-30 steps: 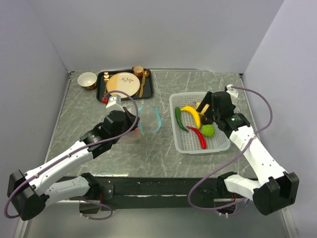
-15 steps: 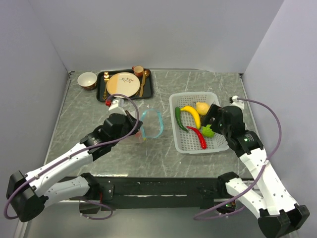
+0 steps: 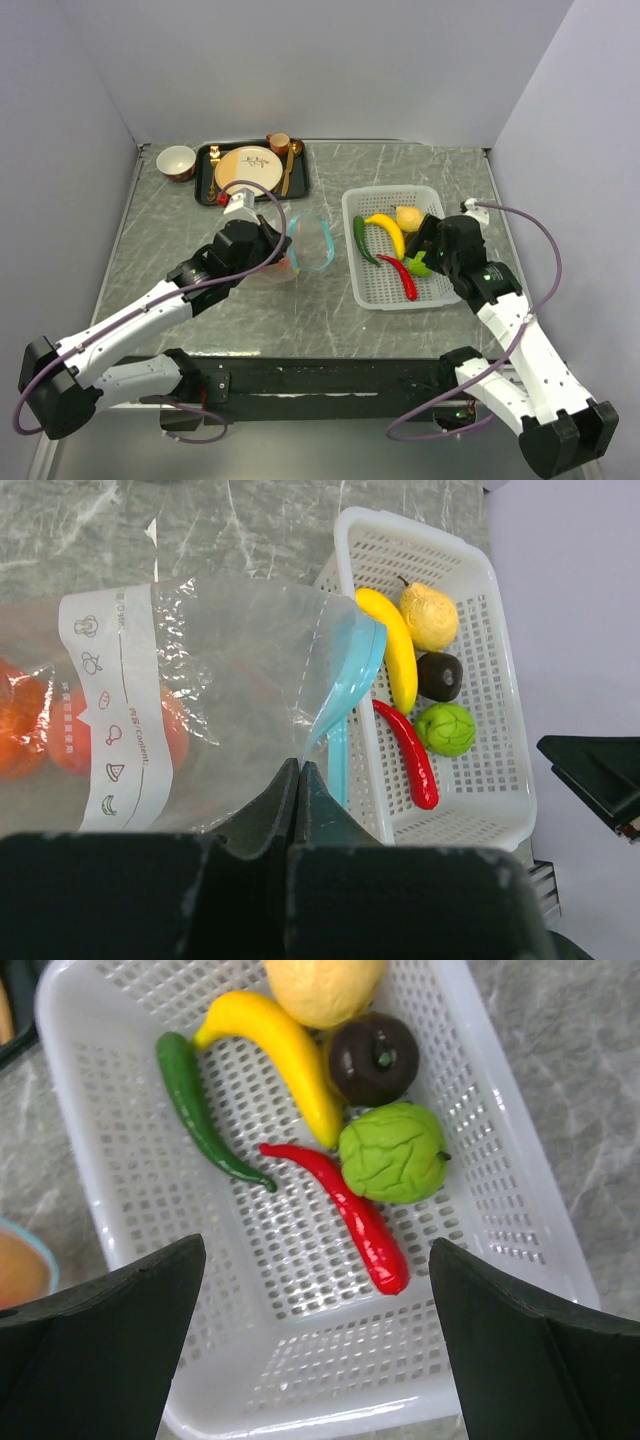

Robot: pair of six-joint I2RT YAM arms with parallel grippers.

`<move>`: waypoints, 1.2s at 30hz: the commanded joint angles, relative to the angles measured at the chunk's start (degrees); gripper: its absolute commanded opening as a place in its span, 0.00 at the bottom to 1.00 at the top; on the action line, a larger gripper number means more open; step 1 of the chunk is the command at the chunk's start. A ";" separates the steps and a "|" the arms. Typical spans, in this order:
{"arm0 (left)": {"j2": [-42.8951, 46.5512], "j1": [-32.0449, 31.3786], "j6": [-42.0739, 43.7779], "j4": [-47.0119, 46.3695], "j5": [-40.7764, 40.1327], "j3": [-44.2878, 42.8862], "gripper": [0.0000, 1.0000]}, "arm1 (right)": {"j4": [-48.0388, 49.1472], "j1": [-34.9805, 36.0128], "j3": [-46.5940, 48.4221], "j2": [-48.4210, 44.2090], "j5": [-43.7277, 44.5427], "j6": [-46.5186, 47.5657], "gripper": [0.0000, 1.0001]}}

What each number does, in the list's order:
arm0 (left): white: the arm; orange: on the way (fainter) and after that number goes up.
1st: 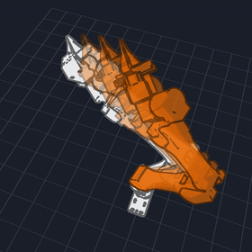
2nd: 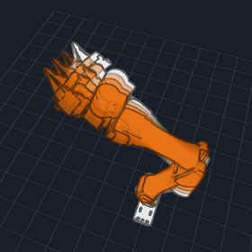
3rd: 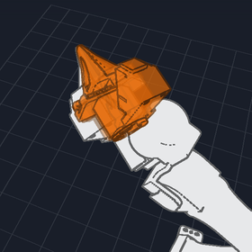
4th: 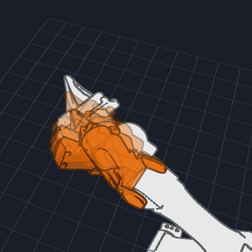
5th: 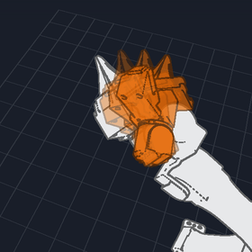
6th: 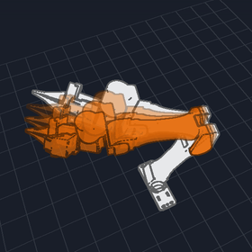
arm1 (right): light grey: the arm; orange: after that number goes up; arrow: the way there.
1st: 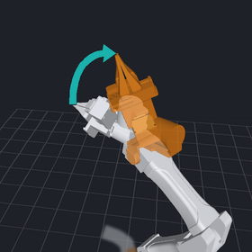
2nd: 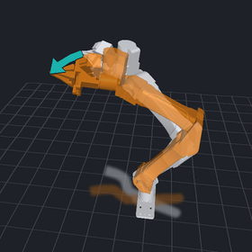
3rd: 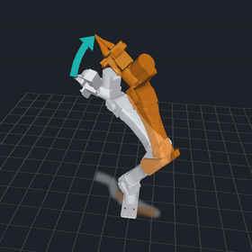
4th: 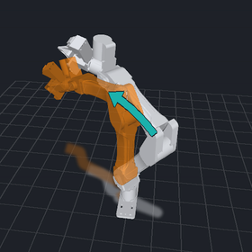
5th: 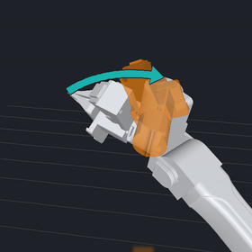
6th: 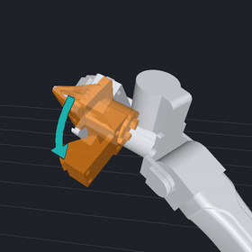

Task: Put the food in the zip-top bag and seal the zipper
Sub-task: Pick up the fake fruit from the bin.

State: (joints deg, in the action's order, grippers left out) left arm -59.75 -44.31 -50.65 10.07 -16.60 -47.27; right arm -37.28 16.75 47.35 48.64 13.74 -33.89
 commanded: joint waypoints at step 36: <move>-3.80 0.11 3.19 -1.63 7.99 -3.45 0.01 | 9.68 -5.50 -1.21 19.64 1.37 1.98 0.94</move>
State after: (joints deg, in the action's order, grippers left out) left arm -64.86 -44.31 -47.70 10.52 -10.07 -50.00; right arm -31.27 11.66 45.50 66.26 12.38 -31.83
